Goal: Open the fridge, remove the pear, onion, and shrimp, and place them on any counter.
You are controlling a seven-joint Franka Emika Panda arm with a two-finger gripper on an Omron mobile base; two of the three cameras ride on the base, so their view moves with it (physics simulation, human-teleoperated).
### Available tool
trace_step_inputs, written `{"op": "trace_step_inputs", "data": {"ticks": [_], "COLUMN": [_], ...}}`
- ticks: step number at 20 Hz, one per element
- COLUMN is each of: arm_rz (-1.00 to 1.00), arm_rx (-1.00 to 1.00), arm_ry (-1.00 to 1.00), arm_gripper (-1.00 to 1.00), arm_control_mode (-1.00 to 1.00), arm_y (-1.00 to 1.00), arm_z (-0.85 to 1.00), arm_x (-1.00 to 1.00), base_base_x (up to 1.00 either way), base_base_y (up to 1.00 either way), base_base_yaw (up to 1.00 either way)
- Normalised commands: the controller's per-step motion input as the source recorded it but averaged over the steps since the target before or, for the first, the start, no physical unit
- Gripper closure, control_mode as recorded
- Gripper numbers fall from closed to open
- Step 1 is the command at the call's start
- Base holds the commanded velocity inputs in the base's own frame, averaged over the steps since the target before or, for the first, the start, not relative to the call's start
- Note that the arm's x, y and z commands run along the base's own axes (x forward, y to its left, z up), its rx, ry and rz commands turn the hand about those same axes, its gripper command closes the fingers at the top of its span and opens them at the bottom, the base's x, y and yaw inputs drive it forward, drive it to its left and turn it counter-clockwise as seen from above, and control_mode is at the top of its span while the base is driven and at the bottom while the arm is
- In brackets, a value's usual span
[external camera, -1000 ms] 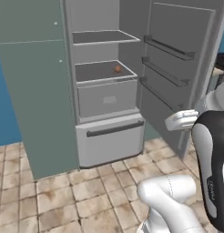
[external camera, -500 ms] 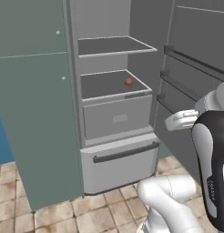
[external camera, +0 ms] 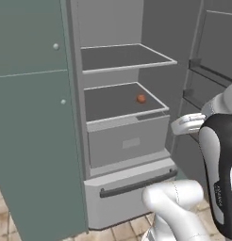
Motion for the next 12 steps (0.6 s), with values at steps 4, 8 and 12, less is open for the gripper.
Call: {"op": "trace_step_inputs", "data": {"ticks": [4, 8, 12], "arm_rz": [0.0, 0.0, 0.0], "arm_rx": [0.0, 0.0, 0.0], "arm_ry": [0.0, 0.0, 0.0], "arm_gripper": [-1.0, -1.0, -1.0], "arm_control_mode": [1.0, 1.0, 1.0], "arm_y": [0.0, 0.0, 0.0], "arm_z": [0.0, 0.0, 0.0], "arm_x": [0.0, 0.0, 0.0], "base_base_x": [0.71, 0.72, 0.78], "base_base_y": [-0.24, -0.13, -0.01], "base_base_yaw": [0.0, 0.0, 0.0]}}
